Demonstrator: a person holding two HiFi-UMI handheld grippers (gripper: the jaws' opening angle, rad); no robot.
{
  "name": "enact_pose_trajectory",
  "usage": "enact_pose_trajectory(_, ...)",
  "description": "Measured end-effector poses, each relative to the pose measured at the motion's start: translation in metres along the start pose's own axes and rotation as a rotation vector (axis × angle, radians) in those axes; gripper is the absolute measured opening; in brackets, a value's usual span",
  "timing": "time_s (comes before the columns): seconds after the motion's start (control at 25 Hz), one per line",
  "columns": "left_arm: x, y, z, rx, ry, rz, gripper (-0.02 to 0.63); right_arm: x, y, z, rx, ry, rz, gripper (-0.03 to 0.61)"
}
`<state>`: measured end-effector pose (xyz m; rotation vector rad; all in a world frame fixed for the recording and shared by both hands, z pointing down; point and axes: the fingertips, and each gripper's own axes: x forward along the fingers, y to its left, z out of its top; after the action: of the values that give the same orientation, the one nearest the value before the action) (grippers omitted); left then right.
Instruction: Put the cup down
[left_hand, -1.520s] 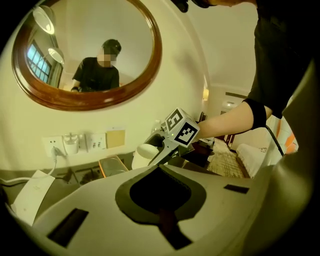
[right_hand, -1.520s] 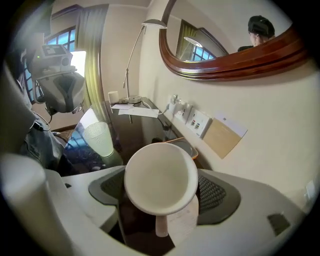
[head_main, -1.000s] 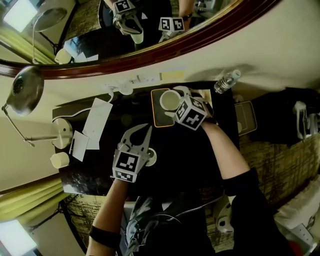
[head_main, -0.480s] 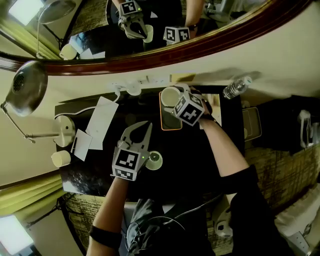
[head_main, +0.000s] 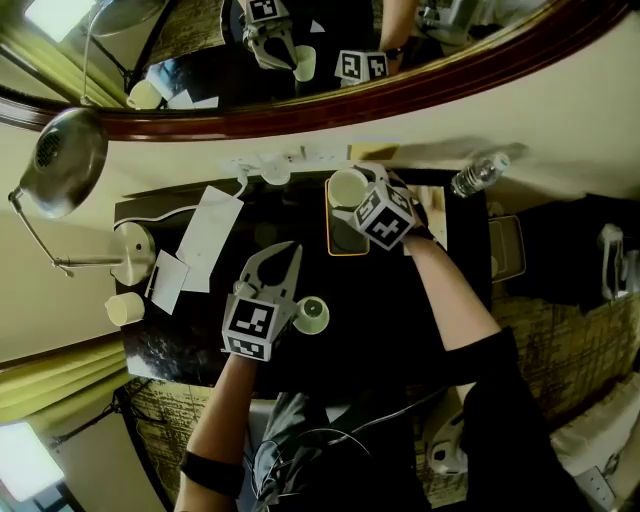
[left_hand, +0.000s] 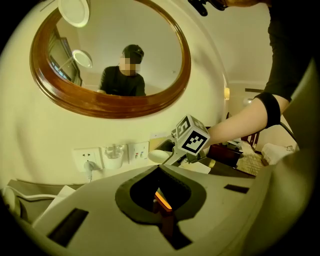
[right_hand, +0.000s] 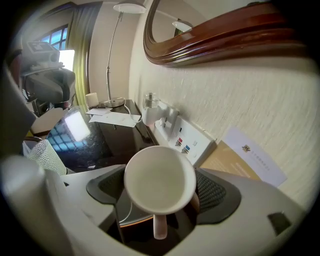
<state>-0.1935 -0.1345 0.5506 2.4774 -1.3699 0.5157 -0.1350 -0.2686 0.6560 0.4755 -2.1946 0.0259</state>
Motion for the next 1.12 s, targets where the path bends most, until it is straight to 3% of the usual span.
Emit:
enact_pose_trajectory(0.4, -0.029, -0.009, 0.016, -0.016, -0.006, 0.027, 0.003, -0.046, 0.006, 0.016, 0.000, -0.033, -0.048, 0.460)
enact_pose_trajectory(0.48, -0.039, -0.016, 0.022, -0.031, -0.013, 0.021, 0.003, -0.064, 0.018, 0.017, 0.015, -0.040, -0.043, 0.420)
enact_pose_trajectory(0.72, -0.069, -0.023, 0.043, -0.038, -0.056, 0.016, 0.004, -0.129, 0.039, 0.027, 0.107, -0.122, -0.077, 0.417)
enact_pose_trajectory(0.84, -0.085, -0.020, 0.043, -0.068, -0.069, 0.028, 0.004, -0.166, 0.039, 0.029, 0.149, -0.170, -0.157, 0.273)
enact_pose_trajectory(1.12, -0.112, -0.021, 0.047, -0.076, -0.077, 0.033, 0.004, -0.227, 0.062, 0.003, 0.236, -0.206, -0.236, 0.126)
